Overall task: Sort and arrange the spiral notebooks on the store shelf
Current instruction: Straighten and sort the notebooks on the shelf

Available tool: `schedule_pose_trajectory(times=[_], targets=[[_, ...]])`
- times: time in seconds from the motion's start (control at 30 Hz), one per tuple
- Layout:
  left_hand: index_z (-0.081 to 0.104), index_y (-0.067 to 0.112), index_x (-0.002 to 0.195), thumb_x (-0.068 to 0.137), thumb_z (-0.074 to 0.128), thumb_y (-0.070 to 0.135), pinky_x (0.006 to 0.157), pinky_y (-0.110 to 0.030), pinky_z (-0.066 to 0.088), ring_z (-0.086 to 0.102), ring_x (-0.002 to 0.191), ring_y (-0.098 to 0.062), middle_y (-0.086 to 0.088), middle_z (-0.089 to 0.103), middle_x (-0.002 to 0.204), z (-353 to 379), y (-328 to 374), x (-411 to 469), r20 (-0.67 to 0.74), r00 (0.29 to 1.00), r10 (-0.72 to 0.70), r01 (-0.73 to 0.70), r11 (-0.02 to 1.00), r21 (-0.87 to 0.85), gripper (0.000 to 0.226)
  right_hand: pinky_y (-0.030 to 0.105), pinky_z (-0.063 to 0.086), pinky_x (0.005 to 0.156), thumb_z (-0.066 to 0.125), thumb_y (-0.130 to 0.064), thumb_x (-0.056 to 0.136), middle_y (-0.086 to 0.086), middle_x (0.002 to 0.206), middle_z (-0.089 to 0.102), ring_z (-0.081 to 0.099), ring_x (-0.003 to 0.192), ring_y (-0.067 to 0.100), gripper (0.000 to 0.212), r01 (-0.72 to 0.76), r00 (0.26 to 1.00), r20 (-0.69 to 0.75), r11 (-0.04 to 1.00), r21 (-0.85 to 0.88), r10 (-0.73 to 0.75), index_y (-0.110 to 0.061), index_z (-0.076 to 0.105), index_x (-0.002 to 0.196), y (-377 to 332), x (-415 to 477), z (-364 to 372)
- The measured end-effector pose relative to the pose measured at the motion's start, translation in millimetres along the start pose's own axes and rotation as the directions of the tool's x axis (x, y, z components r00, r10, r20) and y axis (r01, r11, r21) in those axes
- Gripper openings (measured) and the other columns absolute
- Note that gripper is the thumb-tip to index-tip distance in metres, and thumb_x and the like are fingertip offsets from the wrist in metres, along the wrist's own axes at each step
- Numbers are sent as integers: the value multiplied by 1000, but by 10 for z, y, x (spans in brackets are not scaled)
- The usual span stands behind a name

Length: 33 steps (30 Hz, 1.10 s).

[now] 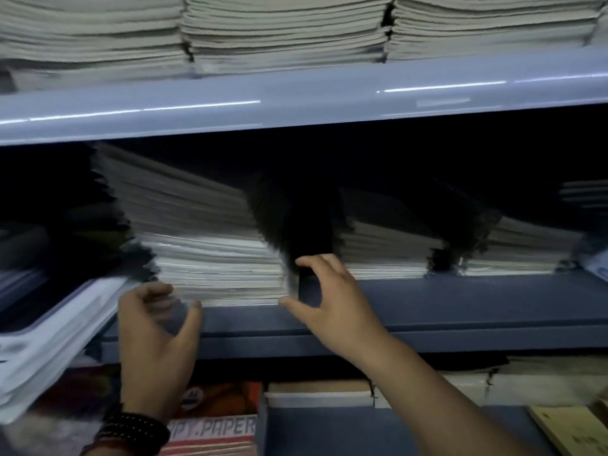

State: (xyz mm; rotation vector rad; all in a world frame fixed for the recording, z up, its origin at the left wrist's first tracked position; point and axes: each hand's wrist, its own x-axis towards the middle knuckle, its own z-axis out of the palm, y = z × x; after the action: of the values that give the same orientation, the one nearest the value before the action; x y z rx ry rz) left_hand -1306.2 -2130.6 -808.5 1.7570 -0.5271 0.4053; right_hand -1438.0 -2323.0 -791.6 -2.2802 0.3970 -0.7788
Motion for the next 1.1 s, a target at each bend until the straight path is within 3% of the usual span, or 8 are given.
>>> schedule_pose_trajectory(times=[0.1, 0.23, 0.37, 0.57, 0.8, 1.1], targets=[[43, 23, 130, 84, 80, 22, 98, -37, 46, 54, 117, -22, -2, 51, 132, -172, -170, 164, 137, 977, -161, 151, 985, 79, 59, 24, 37, 109, 70, -53, 87, -12, 140, 36, 36, 132, 9, 74, -27, 998, 50, 991, -130, 33, -26, 38, 148, -11, 98, 127], [36, 21, 146, 77, 86, 26, 99, -35, 46, 54, 116, -16, 5, 53, 132, -277, -262, 350, 260, 946, -192, 165, 979, 123, 85, 33, 41, 109, 71, -57, 83, -6, 139, 43, 41, 131, 15, 76, -74, 995, 54, 970, -229, 89, -25, 41, 145, -35, 217, 253], [47, 19, 141, 76, 86, 33, 97, -34, 48, 57, 117, -18, -1, 61, 129, -247, -338, 447, 294, 947, -130, 66, 973, 220, 77, 31, 42, 106, 72, -59, 82, -4, 136, 49, 46, 127, 16, 76, -88, 994, 40, 962, -260, 102, -23, 44, 143, -44, 267, 273], [52, 23, 121, 77, 83, 43, 93, -43, 50, 58, 116, -23, 0, 65, 119, -201, -413, 524, 284, 952, -115, 37, 963, 267, 57, 30, 44, 103, 72, -59, 82, -4, 134, 52, 49, 124, 15, 73, -103, 994, 10, 957, -270, 109, -22, 47, 140, -45, 275, 333], [52, 26, 122, 78, 81, 46, 96, -48, 51, 59, 116, -21, 5, 66, 121, -184, -455, 520, 259, 964, -68, 0, 967, 256, 56, 34, 46, 102, 74, -57, 80, -8, 124, 57, 52, 116, 11, 60, -104, 994, 1, 972, -213, 106, -28, 55, 129, 21, 297, 360], [51, 27, 124, 77, 82, 46, 96, -49, 50, 58, 116, -25, 2, 66, 122, -140, -486, 524, 220, 973, -63, -1, 960, 280, 60, 36, 45, 106, 75, -57, 79, -6, 133, 55, 50, 122, 12, 69, -118, 992, 11, 974, -193, 123, -26, 52, 136, 64, 329, 377]])
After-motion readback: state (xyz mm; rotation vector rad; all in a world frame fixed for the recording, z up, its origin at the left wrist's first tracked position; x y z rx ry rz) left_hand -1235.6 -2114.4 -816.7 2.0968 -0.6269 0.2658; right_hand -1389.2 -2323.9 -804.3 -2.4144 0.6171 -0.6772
